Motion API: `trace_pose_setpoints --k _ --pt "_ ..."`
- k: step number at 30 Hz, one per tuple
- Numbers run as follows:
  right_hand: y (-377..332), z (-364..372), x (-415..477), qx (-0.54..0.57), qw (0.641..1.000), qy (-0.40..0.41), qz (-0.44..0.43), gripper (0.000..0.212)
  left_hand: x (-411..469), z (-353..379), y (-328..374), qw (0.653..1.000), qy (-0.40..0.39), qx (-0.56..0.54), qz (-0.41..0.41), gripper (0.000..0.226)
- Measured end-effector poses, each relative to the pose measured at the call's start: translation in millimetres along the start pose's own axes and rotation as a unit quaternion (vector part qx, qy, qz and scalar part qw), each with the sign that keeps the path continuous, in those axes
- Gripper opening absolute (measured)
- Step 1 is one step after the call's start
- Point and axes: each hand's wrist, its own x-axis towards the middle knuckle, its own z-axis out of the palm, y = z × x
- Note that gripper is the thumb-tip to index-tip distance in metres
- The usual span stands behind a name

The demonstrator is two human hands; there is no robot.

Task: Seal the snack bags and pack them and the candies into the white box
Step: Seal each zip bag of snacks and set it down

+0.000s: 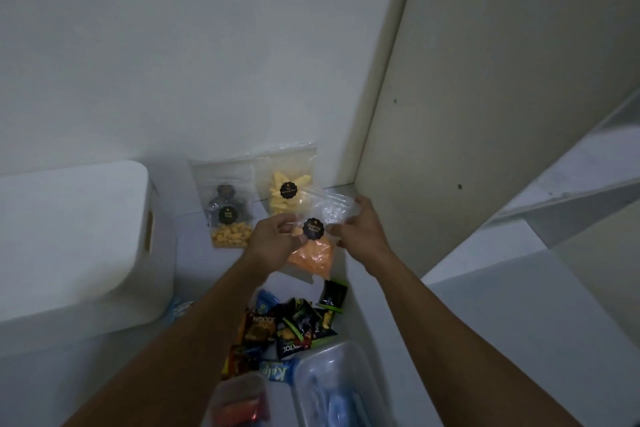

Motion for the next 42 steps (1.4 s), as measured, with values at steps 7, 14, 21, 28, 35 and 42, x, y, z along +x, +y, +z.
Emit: trace_pose_setpoints --k 7,14,21,28,35,42 --pt "-80.9 -8.8 -79.3 0.049 0.99 -0.052 -0.124 0.023 -73.2 -35.1 67.9 0.993 0.088 0.005 0.082 0.019" --pt "-160.4 -11.8 -140.0 -0.019 0.965 -0.054 -0.257 0.01 -138.7 -76.9 143.4 0.97 0.174 -0.015 0.166 0.01" --pt "-214.3 -7.3 -169.7 -0.071 0.937 -0.019 -0.341 0.014 -183.5 -103.0 197.7 0.93 0.32 0.024 0.177 0.024" --pt "-229.5 -9.9 -180.1 -0.147 0.889 0.012 -0.433 0.018 -203.9 -101.3 236.0 0.947 0.219 -0.186 0.141 0.026" --pt "-235.8 -16.6 -191.6 -0.123 0.911 -0.081 -0.384 0.032 -209.2 -97.1 238.1 0.955 0.184 -0.167 0.159 0.015" --pt "-244.3 -18.2 -194.3 -0.061 0.936 -0.097 -0.333 0.028 -207.4 -107.5 239.1 0.966 0.167 -0.089 0.178 0.011"
